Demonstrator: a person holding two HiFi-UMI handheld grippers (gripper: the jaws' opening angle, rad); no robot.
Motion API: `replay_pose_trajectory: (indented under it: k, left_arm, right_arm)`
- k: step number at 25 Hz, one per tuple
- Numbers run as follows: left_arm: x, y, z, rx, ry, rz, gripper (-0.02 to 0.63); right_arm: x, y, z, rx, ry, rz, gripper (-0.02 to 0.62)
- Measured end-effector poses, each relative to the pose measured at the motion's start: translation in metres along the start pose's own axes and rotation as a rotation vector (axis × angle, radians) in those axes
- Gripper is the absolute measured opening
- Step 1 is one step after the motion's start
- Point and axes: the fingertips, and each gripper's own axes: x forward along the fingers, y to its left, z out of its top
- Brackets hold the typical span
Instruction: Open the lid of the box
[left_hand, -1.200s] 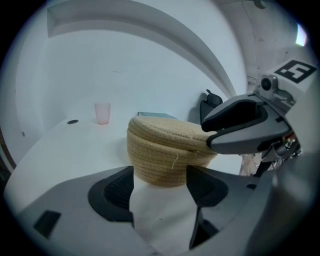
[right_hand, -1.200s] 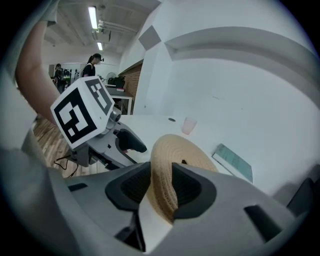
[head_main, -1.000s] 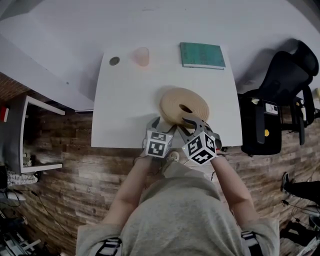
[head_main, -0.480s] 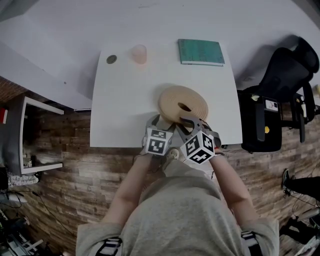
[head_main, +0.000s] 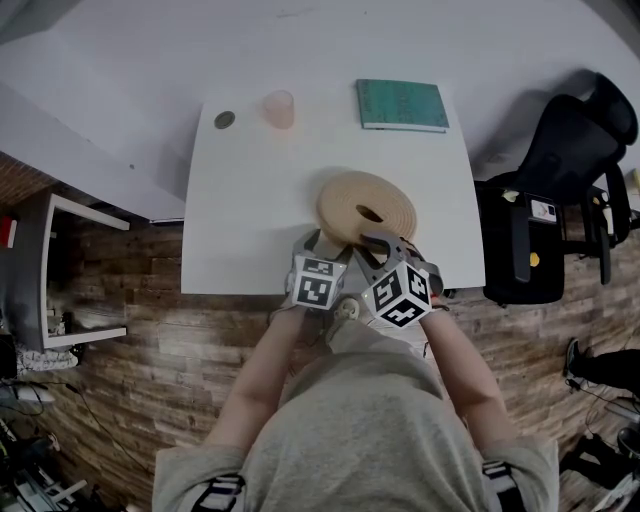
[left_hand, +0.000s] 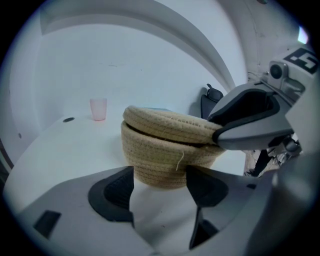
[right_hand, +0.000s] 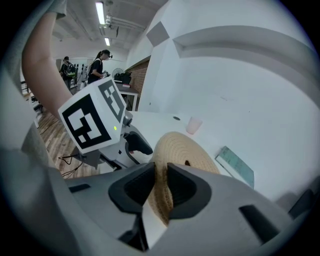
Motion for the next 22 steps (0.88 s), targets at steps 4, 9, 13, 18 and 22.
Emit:
replay_pose_trajectory:
  k: [4,9,13,18,22]
  left_arm:
    - [-0.001,0.001,0.000,0.003,0.001,0.006,0.301]
    - [-0.002,0.001,0.000,-0.003,0.001,0.013,0.301]
    - [-0.004,0.000,0.000,-0.008,0.006,0.013,0.301]
    - [-0.003,0.000,0.001,-0.004,0.007,0.017,0.301]
    - [-0.005,0.001,0.001,-0.004,-0.004,0.038,0.301]
  right_arm:
    - [-0.009,-0.009,0.009,0.025,-0.037,-0.022,0.076]
    - [-0.019,-0.023,0.019,0.092,-0.083,-0.046,0.071]
    - [-0.024,-0.029,0.023,0.124,-0.100,-0.058,0.071]
    - [-0.030,-0.035,0.023,0.170,-0.120,-0.070,0.071]
    - [-0.036,-0.038,0.024,0.229,-0.158,-0.079,0.070]
